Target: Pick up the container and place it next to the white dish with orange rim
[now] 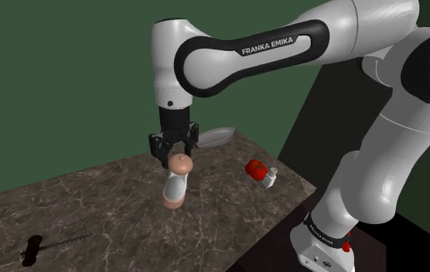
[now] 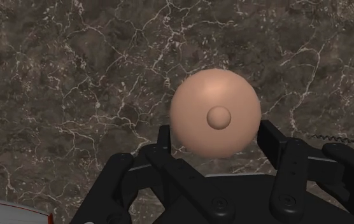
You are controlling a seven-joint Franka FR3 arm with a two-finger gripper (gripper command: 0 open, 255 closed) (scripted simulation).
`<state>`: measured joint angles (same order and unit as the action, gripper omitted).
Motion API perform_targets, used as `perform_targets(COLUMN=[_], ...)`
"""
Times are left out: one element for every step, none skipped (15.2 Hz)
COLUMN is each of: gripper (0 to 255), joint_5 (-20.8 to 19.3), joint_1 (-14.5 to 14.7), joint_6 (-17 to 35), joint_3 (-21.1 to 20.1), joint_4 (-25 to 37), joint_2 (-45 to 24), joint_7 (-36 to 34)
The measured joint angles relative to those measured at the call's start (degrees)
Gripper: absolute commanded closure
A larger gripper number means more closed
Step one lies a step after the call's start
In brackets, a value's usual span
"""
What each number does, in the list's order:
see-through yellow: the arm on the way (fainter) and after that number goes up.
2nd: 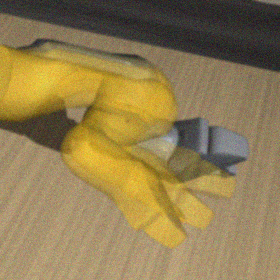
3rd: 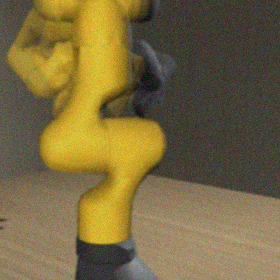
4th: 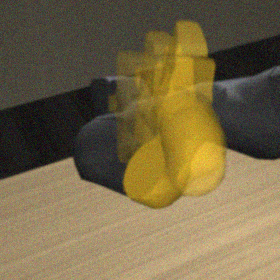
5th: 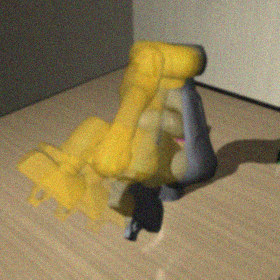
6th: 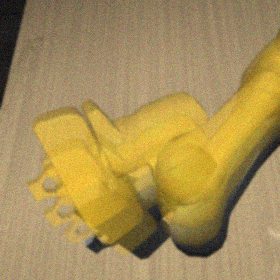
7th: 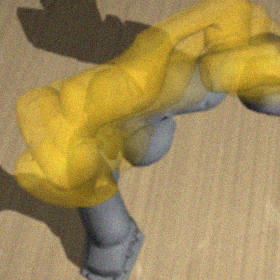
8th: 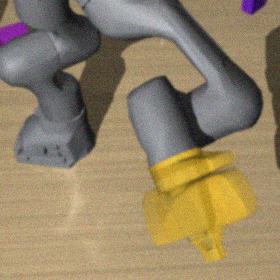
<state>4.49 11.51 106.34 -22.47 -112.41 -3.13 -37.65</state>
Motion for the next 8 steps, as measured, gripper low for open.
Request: perform_targets(gripper=[255,255,255,255,255,255,255,255], joint_5=[0.08,0.14,0.26,0.34,0.32,0.34,0.37,0.39], joint_1=[0.00,-0.01,-0.03,-0.09,-0.12,-0.15,-0.15,-0.14], joint_6=[-0.67,-1.37,-2.21,-2.91,-3.74,-4.54,-5.29,-5.96], joint_3=[-0.01,-0.02,0.00,0.04,0.06,0.09,0.08,0.08], joint_4=[0.45,0.96,1.48,1.90,2.71,3.39,4.02,4.64], joint_2=[0.22,0.42,0.77,1.06,1.08,1.20,1.32,1.38], joint_7=[-0.04,-0.05,-0.04,0.03,0.01,0.00,-0.05,-0.11])
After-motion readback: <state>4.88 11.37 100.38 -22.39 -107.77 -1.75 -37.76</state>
